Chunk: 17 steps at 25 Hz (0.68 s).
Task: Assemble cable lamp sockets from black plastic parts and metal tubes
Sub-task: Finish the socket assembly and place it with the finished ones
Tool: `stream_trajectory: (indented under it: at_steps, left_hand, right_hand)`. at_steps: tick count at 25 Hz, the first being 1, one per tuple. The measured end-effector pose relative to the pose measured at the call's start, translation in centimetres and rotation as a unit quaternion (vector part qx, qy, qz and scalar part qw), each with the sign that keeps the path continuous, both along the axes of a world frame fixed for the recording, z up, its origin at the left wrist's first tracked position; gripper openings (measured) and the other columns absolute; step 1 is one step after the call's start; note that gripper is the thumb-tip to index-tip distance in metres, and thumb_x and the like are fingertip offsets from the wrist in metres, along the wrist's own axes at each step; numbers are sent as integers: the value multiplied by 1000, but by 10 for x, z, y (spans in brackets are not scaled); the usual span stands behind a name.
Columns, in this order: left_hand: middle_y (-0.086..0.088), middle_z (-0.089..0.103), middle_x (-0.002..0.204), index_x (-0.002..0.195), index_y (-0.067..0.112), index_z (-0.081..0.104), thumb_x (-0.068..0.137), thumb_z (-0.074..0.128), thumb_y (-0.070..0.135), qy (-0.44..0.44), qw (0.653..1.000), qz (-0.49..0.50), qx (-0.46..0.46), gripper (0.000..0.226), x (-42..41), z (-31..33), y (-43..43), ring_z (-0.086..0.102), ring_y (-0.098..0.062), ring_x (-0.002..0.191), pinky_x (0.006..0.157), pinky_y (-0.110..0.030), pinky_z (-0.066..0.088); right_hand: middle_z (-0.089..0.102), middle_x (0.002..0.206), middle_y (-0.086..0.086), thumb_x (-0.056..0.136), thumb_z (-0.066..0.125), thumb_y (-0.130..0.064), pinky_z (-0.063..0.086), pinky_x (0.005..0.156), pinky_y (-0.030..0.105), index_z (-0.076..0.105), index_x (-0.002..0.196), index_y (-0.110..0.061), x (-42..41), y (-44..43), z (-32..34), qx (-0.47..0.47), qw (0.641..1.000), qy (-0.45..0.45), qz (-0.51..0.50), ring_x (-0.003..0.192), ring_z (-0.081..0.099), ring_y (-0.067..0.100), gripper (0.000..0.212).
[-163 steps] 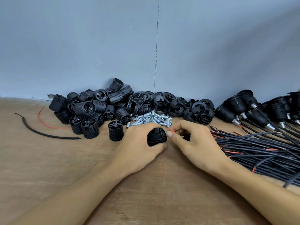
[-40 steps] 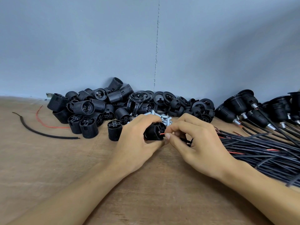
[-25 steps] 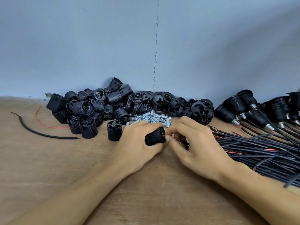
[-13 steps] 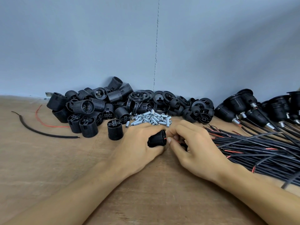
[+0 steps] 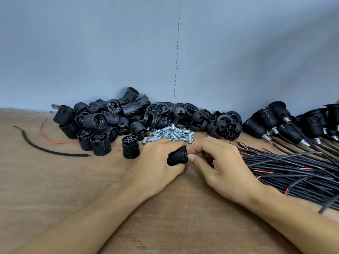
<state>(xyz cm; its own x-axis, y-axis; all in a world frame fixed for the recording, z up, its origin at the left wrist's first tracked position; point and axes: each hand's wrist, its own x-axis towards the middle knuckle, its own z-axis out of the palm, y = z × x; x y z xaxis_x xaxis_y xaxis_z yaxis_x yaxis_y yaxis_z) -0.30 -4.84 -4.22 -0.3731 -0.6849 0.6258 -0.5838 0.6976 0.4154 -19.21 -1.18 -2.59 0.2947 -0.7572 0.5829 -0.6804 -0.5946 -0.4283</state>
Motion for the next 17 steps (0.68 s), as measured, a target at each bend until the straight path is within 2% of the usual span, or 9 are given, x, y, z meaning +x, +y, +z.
stream_trajectory:
  at_steps: [4, 9, 13, 17]
  left_hand:
    - [22, 46, 66, 79, 46, 45, 77, 75, 27, -4, 1000, 2, -4, 36, 0, 1, 2, 51, 3, 74, 65, -9, 32]
    - [21, 50, 70, 83, 39, 56, 78, 74, 27, -9, 1000, -2, 9, 23, 0, -1, 2, 52, 2, 76, 66, -10, 33]
    - [17, 53, 73, 84, 36, 60, 79, 74, 25, -12, 1000, -2, 16, 19, -2, 0, 2, 52, -4, 75, 67, -20, 37]
    - [13, 59, 79, 91, 25, 68, 79, 72, 23, -13, 1000, -6, 20, 13, -2, 2, 5, 54, -9, 79, 72, -30, 46]
  right_hand:
    - [61, 81, -8, 91, 70, -12, 46, 70, 24, 68, 87, -20, 0, 0, 0, 1, 1000, 4, 11, 75, 55, 10, 9]
    - [58, 79, -11, 90, 69, -11, 43, 67, 19, 65, 84, -21, 1, -1, 0, -3, 1000, 8, 10, 74, 54, 9, 13]
    - [57, 78, -12, 90, 69, -11, 42, 65, 19, 64, 84, -21, 1, -2, -1, -4, 1000, 7, 4, 73, 53, 8, 12]
    - [55, 76, -13, 89, 67, -12, 40, 64, 15, 61, 82, -23, 2, -1, -1, -7, 1000, 9, 5, 72, 52, 6, 15]
